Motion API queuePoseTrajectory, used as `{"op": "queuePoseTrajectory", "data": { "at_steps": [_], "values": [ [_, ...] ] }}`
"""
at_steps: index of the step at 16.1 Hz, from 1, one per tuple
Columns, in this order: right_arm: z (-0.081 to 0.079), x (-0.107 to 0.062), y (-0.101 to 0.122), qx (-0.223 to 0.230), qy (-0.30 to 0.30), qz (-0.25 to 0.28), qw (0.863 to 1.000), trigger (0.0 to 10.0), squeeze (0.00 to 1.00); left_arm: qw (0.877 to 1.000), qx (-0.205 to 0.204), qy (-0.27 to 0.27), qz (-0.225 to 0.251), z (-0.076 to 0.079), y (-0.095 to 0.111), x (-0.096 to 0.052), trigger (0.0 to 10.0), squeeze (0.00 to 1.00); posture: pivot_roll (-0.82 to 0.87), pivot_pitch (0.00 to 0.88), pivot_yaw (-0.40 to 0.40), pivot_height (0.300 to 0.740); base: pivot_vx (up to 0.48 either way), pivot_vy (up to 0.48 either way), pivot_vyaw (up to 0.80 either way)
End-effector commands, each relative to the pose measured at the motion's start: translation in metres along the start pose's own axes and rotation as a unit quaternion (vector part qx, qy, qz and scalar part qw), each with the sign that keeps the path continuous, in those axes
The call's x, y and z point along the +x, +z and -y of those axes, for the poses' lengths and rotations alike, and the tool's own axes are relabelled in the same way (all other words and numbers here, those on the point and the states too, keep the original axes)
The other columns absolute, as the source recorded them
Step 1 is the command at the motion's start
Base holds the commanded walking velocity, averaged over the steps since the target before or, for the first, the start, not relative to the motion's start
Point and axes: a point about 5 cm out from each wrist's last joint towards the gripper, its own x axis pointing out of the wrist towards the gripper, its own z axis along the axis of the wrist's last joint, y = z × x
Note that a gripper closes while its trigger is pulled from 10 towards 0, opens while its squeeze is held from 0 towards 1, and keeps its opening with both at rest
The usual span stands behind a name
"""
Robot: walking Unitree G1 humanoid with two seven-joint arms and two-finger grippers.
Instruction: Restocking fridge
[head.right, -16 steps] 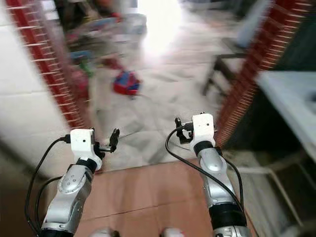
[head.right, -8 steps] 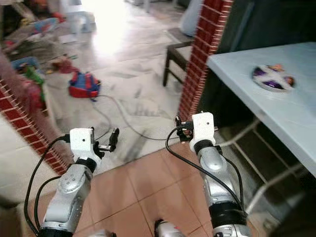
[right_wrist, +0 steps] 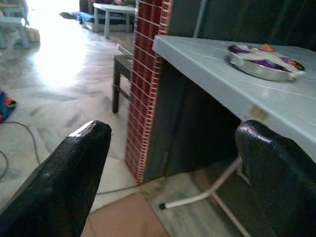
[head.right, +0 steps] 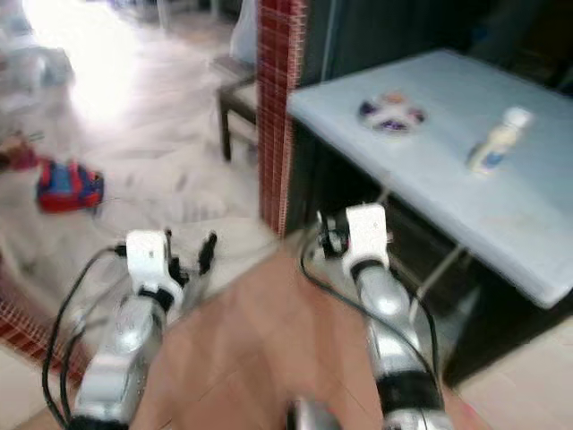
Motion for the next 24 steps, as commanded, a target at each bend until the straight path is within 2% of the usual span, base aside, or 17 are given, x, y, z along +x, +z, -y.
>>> {"op": "queuePoseTrajectory", "data": {
  "at_steps": [1, 6, 8, 10, 11, 13, 14, 15, 17, 18, 20, 21, 24],
  "values": [
    [0.002, 0.003, 0.007, -0.003, -0.005, 0.012, 1.000, 10.0, 0.00, 1.000, -0.001, -0.007, 0.002, 0.002, 0.001, 0.001, 10.0, 0.00, 0.02, 0.000, 0.006, 0.740, 0.240, 0.000, -0.80],
    [0.000, 0.003, 0.009, -0.005, -0.008, 0.022, 1.000, 10.0, 0.00, 1.000, 0.001, -0.009, 0.001, 0.001, 0.001, 0.001, 10.0, 0.00, 0.02, 0.000, 0.013, 0.740, 0.247, 0.000, -0.74],
    [-0.001, 0.004, 0.010, -0.020, -0.010, 0.021, 1.000, 10.0, 0.00, 1.000, 0.003, -0.009, 0.002, 0.001, 0.001, 0.001, 10.0, 0.00, 0.03, 0.000, 0.017, 0.740, 0.257, 0.000, 0.00],
    [0.005, 0.005, 0.007, -0.013, -0.030, 0.011, 0.999, 10.0, 0.00, 1.000, 0.005, -0.008, 0.003, -0.001, 0.003, 0.002, 10.0, 0.00, 0.03, 0.000, 0.021, 0.740, 0.261, 0.000, 0.00],
    [0.006, 0.008, 0.004, -0.001, -0.028, -0.007, 1.000, 10.0, 0.00, 1.000, 0.016, -0.009, 0.005, -0.001, 0.007, 0.005, 10.0, 0.00, 0.04, 0.000, 0.022, 0.740, 0.259, 0.000, 0.00],
    [0.003, 0.012, 0.012, 0.008, -0.019, 0.003, 1.000, 10.0, 0.00, 0.999, 0.035, -0.021, 0.026, 0.003, 0.022, 0.009, 10.0, 0.00, 0.06, 0.000, 0.022, 0.740, 0.244, 0.000, 0.00],
    [-0.001, 0.014, 0.015, -0.004, -0.015, 0.005, 1.000, 10.0, 0.00, 0.999, 0.036, -0.020, 0.029, 0.002, 0.025, 0.009, 10.0, 0.00, 0.07, 0.013, 0.040, 0.740, 0.240, 0.000, 0.00],
    [-0.003, 0.015, 0.018, -0.039, -0.023, 0.007, 0.999, 10.0, 0.00, 0.999, 0.036, -0.018, 0.029, 0.001, 0.026, 0.006, 10.0, 0.00, 0.05, 0.031, 0.035, 0.740, 0.240, 0.000, 0.00],
    [-0.009, 0.011, 0.020, -0.017, -0.030, 0.030, 0.999, 10.0, 0.00, 0.999, 0.034, -0.010, 0.009, -0.004, 0.013, -0.001, 10.0, 0.00, 0.04, 0.028, 0.036, 0.740, 0.268, 0.000, 0.00],
    [-0.010, 0.009, 0.021, -0.028, -0.020, 0.035, 0.999, 10.0, 0.00, 0.999, 0.032, -0.009, 0.006, -0.004, 0.011, -0.001, 10.0, 0.00, 0.04, 0.032, 0.036, 0.740, 0.270, 0.000, 0.00],
    [-0.004, 0.007, 0.024, -0.011, -0.029, 0.038, 0.999, 10.0, 0.00, 1.000, 0.030, -0.009, 0.003, -0.003, 0.011, 0.002, 10.0, 0.00, 0.04, 0.014, 0.032, 0.740, 0.268, 0.000, 0.00],
    [0.001, 0.008, 0.031, -0.019, -0.036, 0.062, 0.997, 10.0, 0.00, 1.000, 0.029, -0.011, 0.004, -0.003, 0.013, 0.004, 10.0, 0.00, 0.04, 0.012, 0.038, 0.740, 0.262, 0.000, 0.00],
    [0.009, 0.015, 0.036, -0.029, -0.062, 0.066, 0.995, 10.0, 0.00, 0.999, 0.029, -0.016, 0.004, -0.004, 0.013, 0.006, 10.0, 0.00, 0.04, 0.000, 0.044, 0.740, 0.254, 0.000, -0.27]
  ]
}}
